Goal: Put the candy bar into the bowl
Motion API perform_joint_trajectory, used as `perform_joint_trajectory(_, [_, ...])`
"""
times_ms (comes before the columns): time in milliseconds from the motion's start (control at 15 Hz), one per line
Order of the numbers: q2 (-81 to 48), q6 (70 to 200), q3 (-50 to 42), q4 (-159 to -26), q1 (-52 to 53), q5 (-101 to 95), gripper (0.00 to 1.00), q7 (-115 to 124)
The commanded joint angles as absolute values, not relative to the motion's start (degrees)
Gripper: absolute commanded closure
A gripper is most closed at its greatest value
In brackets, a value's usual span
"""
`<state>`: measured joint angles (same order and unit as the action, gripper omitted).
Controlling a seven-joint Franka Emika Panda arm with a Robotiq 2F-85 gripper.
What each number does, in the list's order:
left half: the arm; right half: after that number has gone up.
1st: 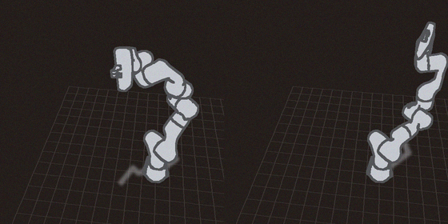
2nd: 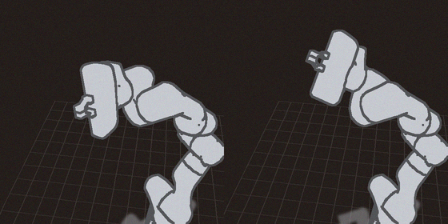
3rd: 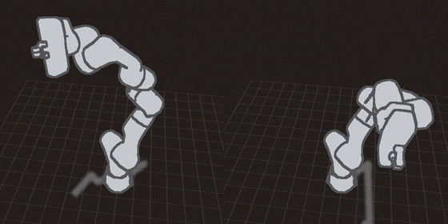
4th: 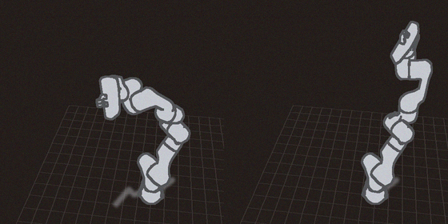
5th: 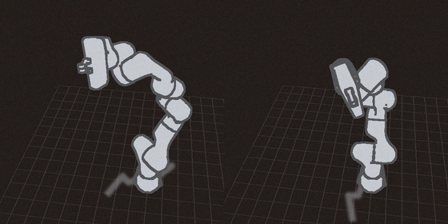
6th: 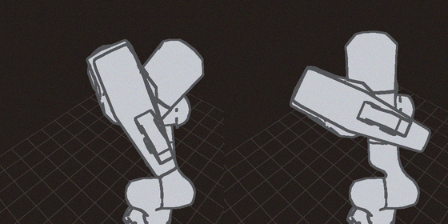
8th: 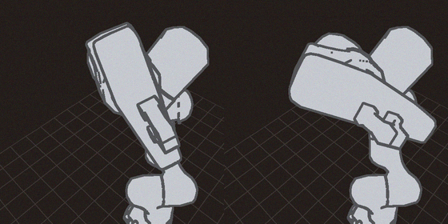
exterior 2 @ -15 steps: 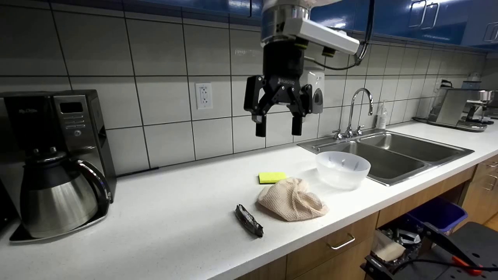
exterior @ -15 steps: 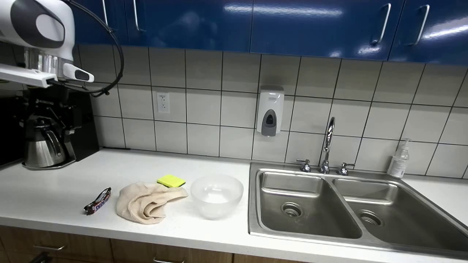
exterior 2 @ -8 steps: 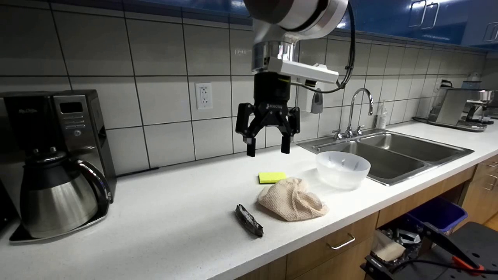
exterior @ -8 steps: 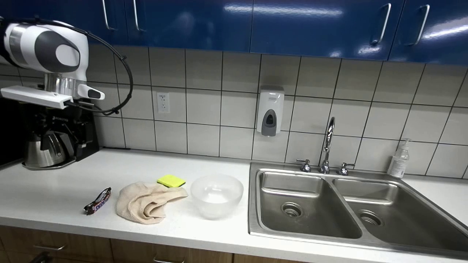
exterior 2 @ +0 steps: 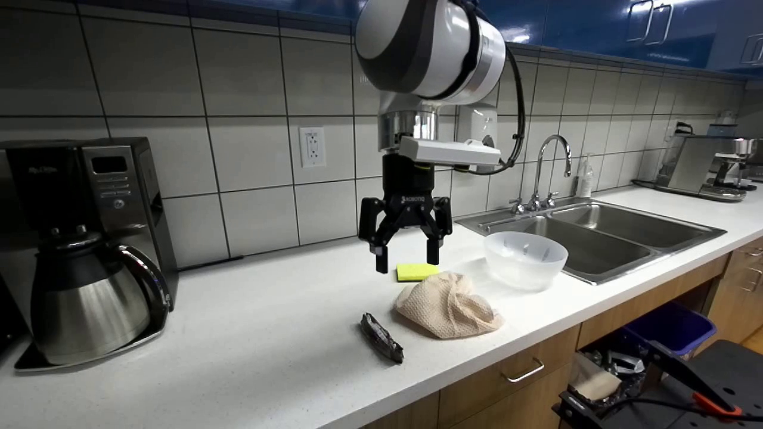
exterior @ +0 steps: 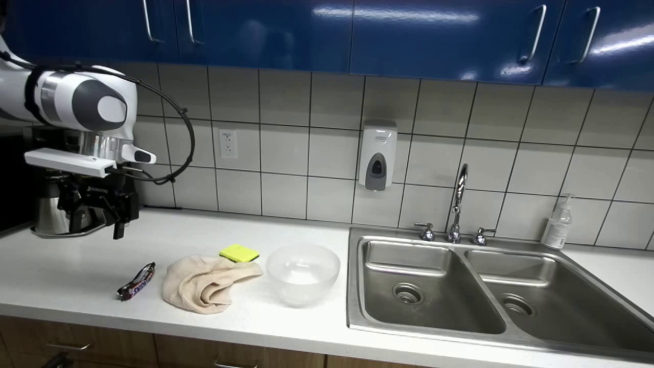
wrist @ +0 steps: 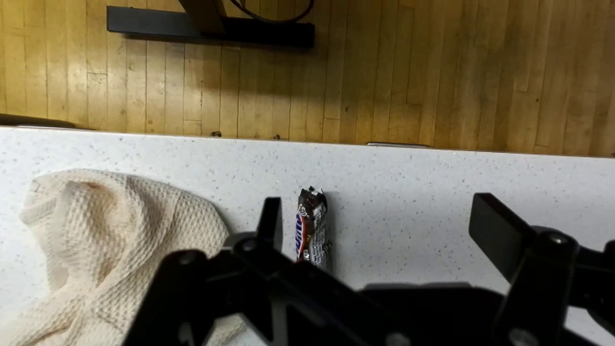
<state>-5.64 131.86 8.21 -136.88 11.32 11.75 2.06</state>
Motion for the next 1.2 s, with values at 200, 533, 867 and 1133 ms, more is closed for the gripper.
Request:
perform_joint_trajectory(200, [-14.0, 135.8, 8.2, -133.3, 10.6, 6.8, 0.00, 2.4])
perform_joint_trajectory(533, [-19.4, 141.1, 8.3, -131.6, 10.8, 5.2, 0.00, 1.8])
perform_joint_trajectory(867, [-24.1, 145.7, 7.8, -129.3, 11.3, 3.6, 0.00, 2.6])
perform_joint_trajectory(1133, [-27.8, 146.6, 7.3, -126.8, 11.6, 1.9, 0.00, 3.0])
